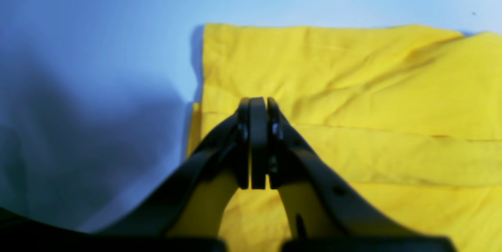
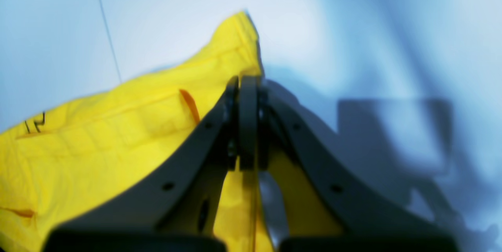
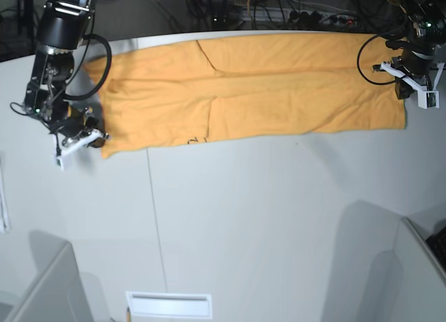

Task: Fold the T-shirt properly
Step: 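Release the hem and press the folded edge flat with the right gripper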

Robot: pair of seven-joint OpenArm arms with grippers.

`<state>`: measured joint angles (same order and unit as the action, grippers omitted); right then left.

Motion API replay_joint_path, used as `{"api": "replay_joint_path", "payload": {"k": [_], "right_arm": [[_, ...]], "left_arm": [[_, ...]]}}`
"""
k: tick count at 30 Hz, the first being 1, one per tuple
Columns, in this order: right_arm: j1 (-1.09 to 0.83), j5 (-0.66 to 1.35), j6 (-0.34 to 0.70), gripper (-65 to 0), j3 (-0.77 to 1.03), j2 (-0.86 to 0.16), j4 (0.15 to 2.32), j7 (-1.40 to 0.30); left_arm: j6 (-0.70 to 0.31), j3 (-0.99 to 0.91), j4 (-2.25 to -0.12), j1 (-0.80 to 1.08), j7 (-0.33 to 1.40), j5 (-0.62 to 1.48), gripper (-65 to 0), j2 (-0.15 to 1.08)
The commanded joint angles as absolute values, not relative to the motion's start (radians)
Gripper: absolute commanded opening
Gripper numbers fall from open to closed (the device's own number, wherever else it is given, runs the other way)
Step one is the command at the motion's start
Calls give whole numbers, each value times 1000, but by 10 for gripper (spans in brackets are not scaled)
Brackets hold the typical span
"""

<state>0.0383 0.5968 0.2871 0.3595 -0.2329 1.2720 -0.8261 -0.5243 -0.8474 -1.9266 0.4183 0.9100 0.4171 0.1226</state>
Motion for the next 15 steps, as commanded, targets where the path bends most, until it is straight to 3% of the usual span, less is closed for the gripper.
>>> {"api": "replay_joint_path", "payload": {"k": [1,9,15], "right_arm": [[44,595,285,-650,360,-246,1293,-834],[-102,598,283,-650,363,-209,1755,-986],[-211,588,283,-650,311,-139,1842,-1047]], "left_arm": [[-526,-854,-1945,417,894,424,-650,136],[-524,-849,-1934,403,888,423,-650,136],[-499,-845,-1863,335,885,282,-650,128]]}}
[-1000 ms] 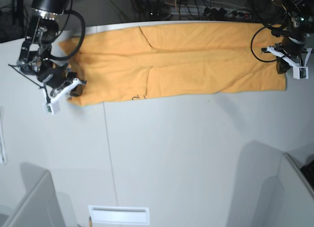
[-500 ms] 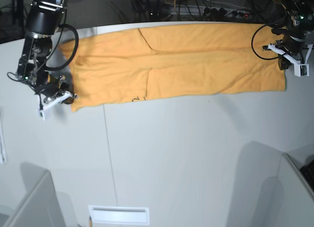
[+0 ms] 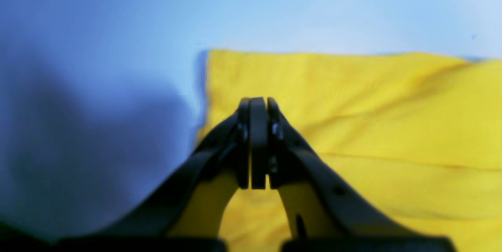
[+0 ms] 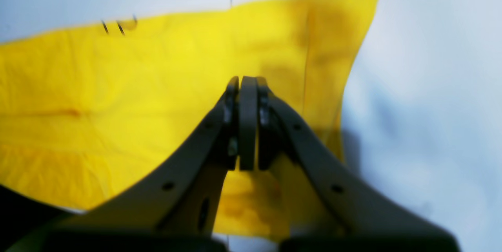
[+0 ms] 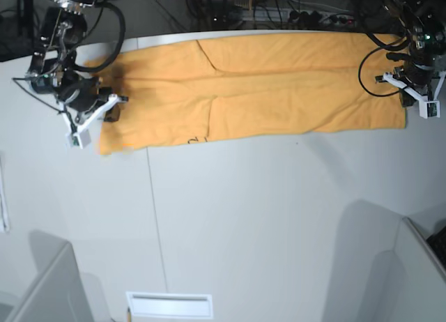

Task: Fold the T-shirt properly
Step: 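Release the hem and press the folded edge flat with the right gripper, then grasp the strip's end with the right gripper and move the left gripper inward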

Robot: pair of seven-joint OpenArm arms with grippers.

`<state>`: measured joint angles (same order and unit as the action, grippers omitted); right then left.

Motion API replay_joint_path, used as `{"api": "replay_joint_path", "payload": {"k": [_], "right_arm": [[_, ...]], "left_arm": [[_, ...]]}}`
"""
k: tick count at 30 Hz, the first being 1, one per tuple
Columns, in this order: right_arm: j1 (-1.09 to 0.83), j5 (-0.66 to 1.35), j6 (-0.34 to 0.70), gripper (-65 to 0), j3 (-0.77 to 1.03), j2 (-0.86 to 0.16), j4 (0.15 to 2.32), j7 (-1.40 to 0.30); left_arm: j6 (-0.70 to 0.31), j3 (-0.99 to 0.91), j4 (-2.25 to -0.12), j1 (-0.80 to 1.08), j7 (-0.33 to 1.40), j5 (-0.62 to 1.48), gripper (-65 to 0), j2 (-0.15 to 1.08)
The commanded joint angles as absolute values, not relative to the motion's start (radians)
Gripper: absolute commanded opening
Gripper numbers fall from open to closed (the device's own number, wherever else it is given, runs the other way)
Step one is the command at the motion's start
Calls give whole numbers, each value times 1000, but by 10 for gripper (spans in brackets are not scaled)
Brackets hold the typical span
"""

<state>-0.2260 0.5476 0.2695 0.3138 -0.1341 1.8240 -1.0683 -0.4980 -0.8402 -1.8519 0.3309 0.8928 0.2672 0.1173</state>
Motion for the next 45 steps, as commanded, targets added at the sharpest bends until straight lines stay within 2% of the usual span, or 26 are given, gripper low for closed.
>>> {"api": "replay_joint_path", "payload": {"k": [1,5,10,16,21,30,38,45], "right_arm": [[-231,582,280,-650,280,-139,1840,-1026],[-268,430,278,-650,147,-124,1811,-911],[-228,303,278,-650,179,-74,1670,-886],[-165,288,278,-650,185,-84,1566,-812],[-33,288,278,-650,239,-84,1411,-803],[134,286,278,-650,240,-137,1222,-742],[124,294,278,-650,240,-137,1291,-742],[58,295,278,-650,242,-94,1580,-740]], "left_arm": [[-504,-845,-1840,328,885,255,-650,128],[-504,-845,-1756,297,851,222,-650,130],[-504,-782,-1666,262,842,153,-650,131],[-501,-765,-1469,185,753,124,-650,130],[-432,-705,-1337,56,746,124,-650,137],[-427,-657,-1159,-162,743,122,-650,148],[-429,-595,-1205,-205,746,117,-650,159],[-429,-604,-1379,-185,768,120,-650,159]]}}
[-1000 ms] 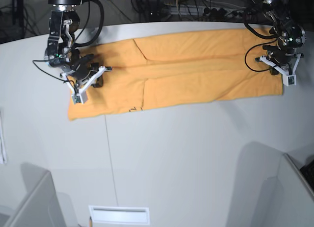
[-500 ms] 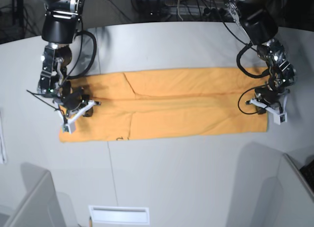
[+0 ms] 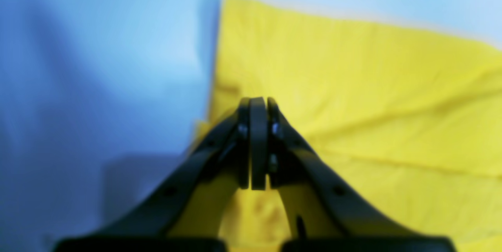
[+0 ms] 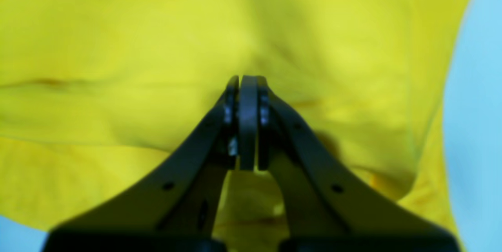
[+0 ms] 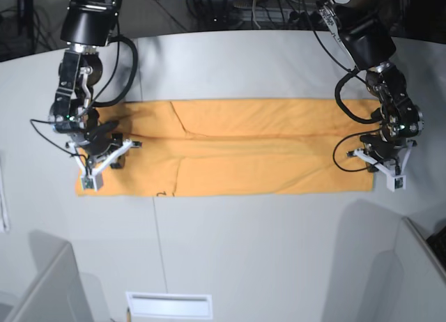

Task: Fold the T-shirt properly
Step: 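Grasp the strip's end with the right gripper and move the left gripper inward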

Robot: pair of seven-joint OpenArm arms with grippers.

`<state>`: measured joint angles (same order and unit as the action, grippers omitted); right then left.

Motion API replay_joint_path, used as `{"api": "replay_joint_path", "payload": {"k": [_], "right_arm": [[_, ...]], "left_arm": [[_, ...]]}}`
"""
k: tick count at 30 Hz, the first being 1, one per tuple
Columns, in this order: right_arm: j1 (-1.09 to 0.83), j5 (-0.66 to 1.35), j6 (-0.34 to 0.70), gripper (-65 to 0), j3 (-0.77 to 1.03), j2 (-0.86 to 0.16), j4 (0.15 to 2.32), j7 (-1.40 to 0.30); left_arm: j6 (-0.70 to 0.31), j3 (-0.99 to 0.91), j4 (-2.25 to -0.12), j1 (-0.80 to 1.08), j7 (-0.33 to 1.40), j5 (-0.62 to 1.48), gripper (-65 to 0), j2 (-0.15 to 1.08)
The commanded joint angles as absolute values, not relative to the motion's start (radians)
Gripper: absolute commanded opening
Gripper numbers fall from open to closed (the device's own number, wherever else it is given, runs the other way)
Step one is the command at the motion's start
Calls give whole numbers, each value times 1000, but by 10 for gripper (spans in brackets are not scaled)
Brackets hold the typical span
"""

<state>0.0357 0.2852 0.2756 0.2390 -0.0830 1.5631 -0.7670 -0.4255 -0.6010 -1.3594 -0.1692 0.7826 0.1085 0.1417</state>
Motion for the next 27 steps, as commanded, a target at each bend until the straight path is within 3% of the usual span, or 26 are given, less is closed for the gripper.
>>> {"api": "replay_joint_path", "payload": {"k": [1,7,14,20,22,24,27], "right_arm": [[48,295,278,-650,242,-94,1618,-740],[-42,295,278,-650,240,-47,1794,-750],[-120,295,278,-650,231,-44,1810,-750],[-140,295,278,-650,234,-44,1811,-750],[-142,295,280,-650,231,-44,1811,-750],[-142,295,280,-650,231,-44,1811,-750],[-140,295,280,-650,231,-42,1811,-750]], "left_arm": [[-430,-604,-1414,-176,786,122,-650,159],[-435,-604,-1652,-58,835,145,-650,159],[-435,-654,-1825,110,835,268,-640,159],[-435,-823,-1676,113,834,414,-169,191],[-435,-783,-1598,102,829,460,-58,246],[-435,-740,-1504,81,828,499,-10,292],[-435,-731,-1360,8,828,532,-43,321]]}}
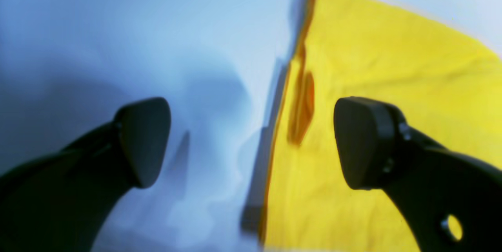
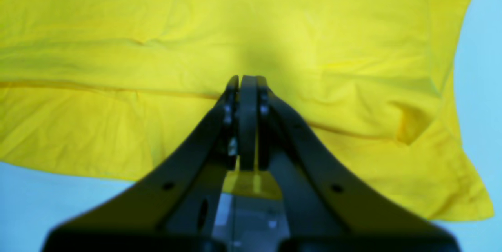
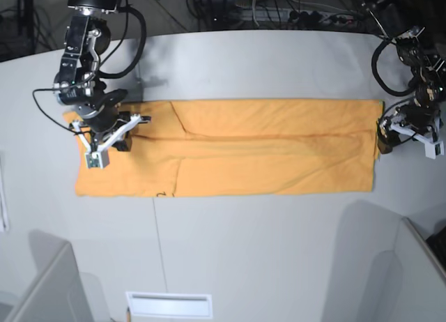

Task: Fold the T-shirt properly
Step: 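Grasp the strip's end with the right gripper and move the left gripper inward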

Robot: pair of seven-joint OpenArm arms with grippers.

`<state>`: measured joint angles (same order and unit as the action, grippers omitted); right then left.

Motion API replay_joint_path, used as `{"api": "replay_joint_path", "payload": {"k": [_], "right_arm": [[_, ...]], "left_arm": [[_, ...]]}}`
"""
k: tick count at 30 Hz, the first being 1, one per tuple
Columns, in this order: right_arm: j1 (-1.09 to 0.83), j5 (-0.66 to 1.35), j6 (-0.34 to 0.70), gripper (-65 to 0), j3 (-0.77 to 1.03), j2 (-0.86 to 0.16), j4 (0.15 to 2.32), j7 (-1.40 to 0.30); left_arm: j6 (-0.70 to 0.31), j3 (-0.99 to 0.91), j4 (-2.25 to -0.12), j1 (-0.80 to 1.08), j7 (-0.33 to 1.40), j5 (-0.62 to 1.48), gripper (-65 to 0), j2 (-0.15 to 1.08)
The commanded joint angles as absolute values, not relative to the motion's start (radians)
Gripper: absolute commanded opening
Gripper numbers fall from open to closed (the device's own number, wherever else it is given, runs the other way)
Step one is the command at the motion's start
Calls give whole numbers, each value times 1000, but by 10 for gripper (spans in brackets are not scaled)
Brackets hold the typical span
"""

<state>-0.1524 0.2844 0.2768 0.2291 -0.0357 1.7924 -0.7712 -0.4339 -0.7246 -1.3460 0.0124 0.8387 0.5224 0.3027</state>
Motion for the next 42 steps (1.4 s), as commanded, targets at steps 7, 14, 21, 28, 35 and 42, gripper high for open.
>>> {"api": "replay_joint_path", "payload": {"k": [7,14,21,28,35,42], "right_arm": [[-140,295,280,-650,231,-30,1811,-750],[-140,295,280,-650,231,-30,1811,-750],[-137,295,280,-650,231,-30,1814,-750],[-137,295,280,-650,231,-28,1811,-750],[-136,295,280,-650,231,-28,1811,-750],[-139,295,280,-650,231,-28,1811,-750]], "left_arm": [[-519,-725,-1196,-90,828,524,-64,338],[-526,-622,-1132,-105,828,524,-64,338],[-519,-593,-1121,-99,828,524,-76,335],[-521,-593,-1121,-77,831,529,-355,334],[-524,-601,-1067,-90,828,529,-650,337],[-518,-596,-1044,-119,746,522,-650,351]]}}
